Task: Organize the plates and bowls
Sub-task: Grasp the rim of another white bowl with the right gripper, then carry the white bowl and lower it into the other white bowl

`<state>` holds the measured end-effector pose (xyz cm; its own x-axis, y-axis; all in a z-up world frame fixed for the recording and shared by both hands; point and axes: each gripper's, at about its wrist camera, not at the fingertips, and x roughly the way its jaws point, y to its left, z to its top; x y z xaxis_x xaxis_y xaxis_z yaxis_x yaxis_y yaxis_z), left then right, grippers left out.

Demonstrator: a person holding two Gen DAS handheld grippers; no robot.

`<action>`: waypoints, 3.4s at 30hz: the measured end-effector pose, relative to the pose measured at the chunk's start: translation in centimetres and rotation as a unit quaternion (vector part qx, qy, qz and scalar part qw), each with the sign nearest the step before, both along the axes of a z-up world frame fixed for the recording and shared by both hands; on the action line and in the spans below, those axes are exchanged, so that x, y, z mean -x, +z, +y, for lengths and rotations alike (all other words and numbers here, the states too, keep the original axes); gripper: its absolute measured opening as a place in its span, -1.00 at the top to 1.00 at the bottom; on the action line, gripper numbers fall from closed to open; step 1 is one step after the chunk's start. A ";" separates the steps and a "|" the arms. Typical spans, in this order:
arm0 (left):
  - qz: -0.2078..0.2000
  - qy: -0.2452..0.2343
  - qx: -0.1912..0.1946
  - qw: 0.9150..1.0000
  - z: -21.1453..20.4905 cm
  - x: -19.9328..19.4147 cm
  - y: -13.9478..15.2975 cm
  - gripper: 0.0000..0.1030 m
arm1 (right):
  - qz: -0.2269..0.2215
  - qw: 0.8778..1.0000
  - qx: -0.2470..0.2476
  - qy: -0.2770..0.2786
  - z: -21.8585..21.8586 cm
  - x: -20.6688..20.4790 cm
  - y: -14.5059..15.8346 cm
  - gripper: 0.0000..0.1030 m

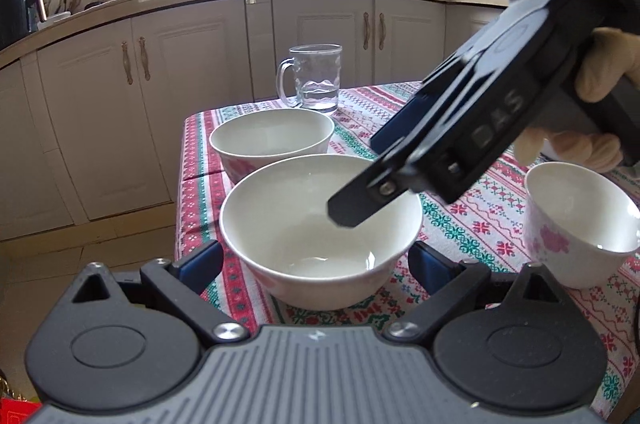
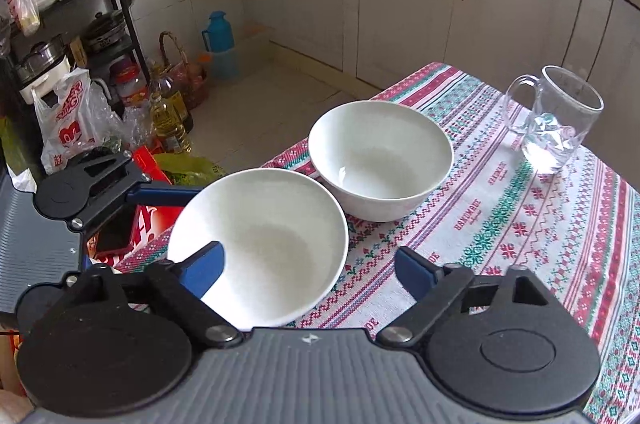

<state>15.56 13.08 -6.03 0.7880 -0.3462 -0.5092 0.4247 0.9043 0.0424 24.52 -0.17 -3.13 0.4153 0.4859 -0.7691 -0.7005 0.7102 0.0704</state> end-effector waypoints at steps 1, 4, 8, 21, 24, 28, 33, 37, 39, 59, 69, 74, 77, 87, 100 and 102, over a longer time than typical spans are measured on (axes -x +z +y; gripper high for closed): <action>0.000 -0.001 0.000 1.000 0.0 0.0 0.0 -0.87 | 0.002 1.000 0.001 0.001 0.2 -0.1 -0.1 -0.69; 0.001 -0.003 0.003 1.000 0.0 -0.1 0.0 -0.86 | 0.009 1.000 -0.002 0.001 0.4 -0.6 -0.5 -0.58; 0.005 -0.005 0.008 1.000 0.1 -0.1 0.0 -0.82 | 0.018 1.000 -0.008 0.004 0.6 -1.1 -0.8 -0.41; 0.007 -0.007 0.005 1.000 0.1 -0.2 0.1 -0.80 | 0.033 0.999 -0.019 0.004 0.8 -1.6 -1.0 -0.11; 0.010 -0.008 0.004 1.000 0.0 -0.3 0.2 -0.80 | 0.031 0.999 -0.018 0.004 0.9 -1.5 -1.0 -0.11; 0.013 -0.010 0.001 1.000 0.0 -0.2 0.3 -0.80 | 0.034 0.999 -0.022 0.001 0.8 -1.4 -1.0 -0.11; 0.015 -0.015 -0.004 1.000 -0.1 0.2 0.8 -0.80 | 0.032 0.999 -0.022 0.003 0.7 -0.9 -0.7 -0.11; 0.018 -0.021 -0.008 1.000 -0.4 0.9 1.4 -0.80 | 0.028 0.999 -0.022 0.007 0.3 0.0 -0.1 -0.11; 0.020 -0.025 -0.008 0.999 -0.6 1.4 1.7 -0.80 | 0.024 0.999 -0.023 0.010 0.0 0.5 0.3 -0.12; 0.022 -0.076 -0.017 0.997 -4.4 5.8 5.4 -0.80 | 0.003 0.999 -0.036 0.001 -5.0 7.0 3.9 -0.14; 0.018 -0.116 -0.009 0.993 -7.7 6.2 6.0 -0.80 | -0.016 0.999 -0.035 -0.033 -8.9 9.3 5.3 -0.18; 0.021 -0.135 -0.009 0.991 -9.5 6.5 5.8 -0.80 | -0.018 0.998 -0.029 -0.053 -10.8 10.2 5.3 -0.18; 0.021 -0.144 -0.010 0.989 -10.3 6.5 5.6 -0.80 | -0.015 0.997 -0.027 -0.066 -11.9 10.5 5.0 -0.18; 0.038 -0.154 -0.008 0.987 -11.6 6.6 5.0 -0.80 | -0.006 0.996 -0.033 -0.083 -14.0 11.1 4.4 -0.18; 0.055 -0.160 -0.016 0.985 -12.5 6.5 4.1 -0.80 | 0.013 0.995 -0.033 -0.094 -14.7 11.2 2.6 -0.19; 0.056 -0.161 -0.018 0.985 -12.5 6.4 4.0 -0.80 | 0.015 0.995 -0.032 -0.095 -14.8 11.1 2.4 -0.19</action>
<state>9.14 0.53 -2.02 0.5787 -0.5491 -0.6030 0.6934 0.7205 0.0093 13.37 -14.93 -0.69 0.4818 0.4499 -0.7519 -0.5518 0.8224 0.1385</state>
